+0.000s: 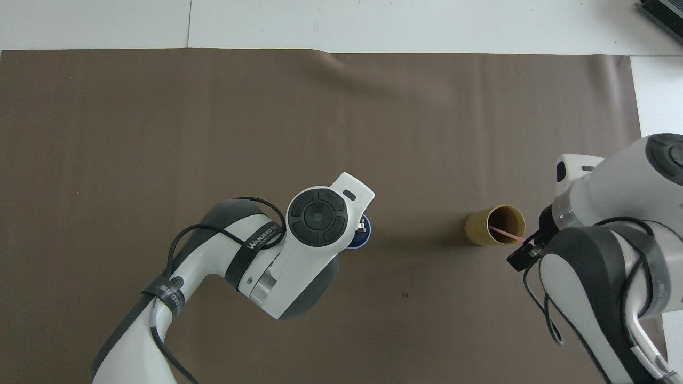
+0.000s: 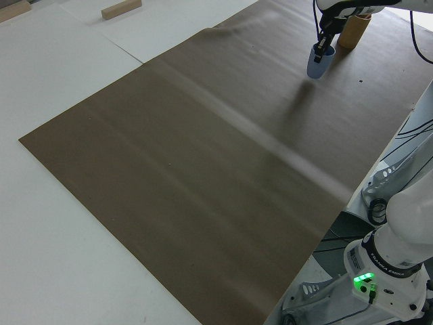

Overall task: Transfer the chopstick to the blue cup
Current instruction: 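Move the blue cup toward the tan cup while the right gripper approaches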

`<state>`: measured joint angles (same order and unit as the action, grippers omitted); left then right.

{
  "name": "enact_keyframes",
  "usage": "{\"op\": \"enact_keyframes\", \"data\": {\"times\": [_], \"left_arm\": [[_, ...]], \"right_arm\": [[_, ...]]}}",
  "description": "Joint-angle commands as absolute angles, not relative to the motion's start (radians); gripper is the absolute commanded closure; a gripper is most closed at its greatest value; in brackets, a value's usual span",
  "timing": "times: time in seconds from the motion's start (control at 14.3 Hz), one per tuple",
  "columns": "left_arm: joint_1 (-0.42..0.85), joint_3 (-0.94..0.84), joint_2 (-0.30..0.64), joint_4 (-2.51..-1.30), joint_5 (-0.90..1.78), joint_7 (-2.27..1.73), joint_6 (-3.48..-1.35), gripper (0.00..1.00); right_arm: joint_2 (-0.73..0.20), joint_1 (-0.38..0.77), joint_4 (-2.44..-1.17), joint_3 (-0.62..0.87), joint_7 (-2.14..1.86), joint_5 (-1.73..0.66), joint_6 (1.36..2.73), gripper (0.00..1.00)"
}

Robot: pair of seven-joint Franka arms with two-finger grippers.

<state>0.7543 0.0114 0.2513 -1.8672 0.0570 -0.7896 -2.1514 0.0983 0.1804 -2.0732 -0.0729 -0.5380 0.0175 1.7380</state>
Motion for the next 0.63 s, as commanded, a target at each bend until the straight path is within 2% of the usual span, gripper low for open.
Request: {"op": "enact_keyframes", "data": {"times": [0.0,0.07,0.14,0.35,0.56], "left_arm": [[0.752,0.018,0.235,-1.89,0.046,-0.781,-2.155,0.53],[0.741,0.018,0.236,-1.884,0.046,-0.781,-2.157,0.18],[0.738,0.02,0.238,-1.881,0.046,-0.779,-2.157,0.0],[0.729,0.029,0.224,-1.875,0.046,-0.736,-2.14,0.0],[0.695,0.031,0.163,-1.876,0.046,-0.733,-2.102,0.0]], "right_arm": [[0.14,0.163,-2.132,-0.074,-0.569,0.052,1.779,0.03],[0.141,0.163,-2.134,-0.074,-0.569,0.066,1.778,0.06],[0.141,0.161,-2.134,-0.074,-0.571,0.072,1.769,0.09],[0.147,0.16,-2.131,-0.075,-0.571,0.118,1.706,0.23],[0.147,0.15,-2.128,-0.077,-0.572,0.135,1.689,0.38]]}}
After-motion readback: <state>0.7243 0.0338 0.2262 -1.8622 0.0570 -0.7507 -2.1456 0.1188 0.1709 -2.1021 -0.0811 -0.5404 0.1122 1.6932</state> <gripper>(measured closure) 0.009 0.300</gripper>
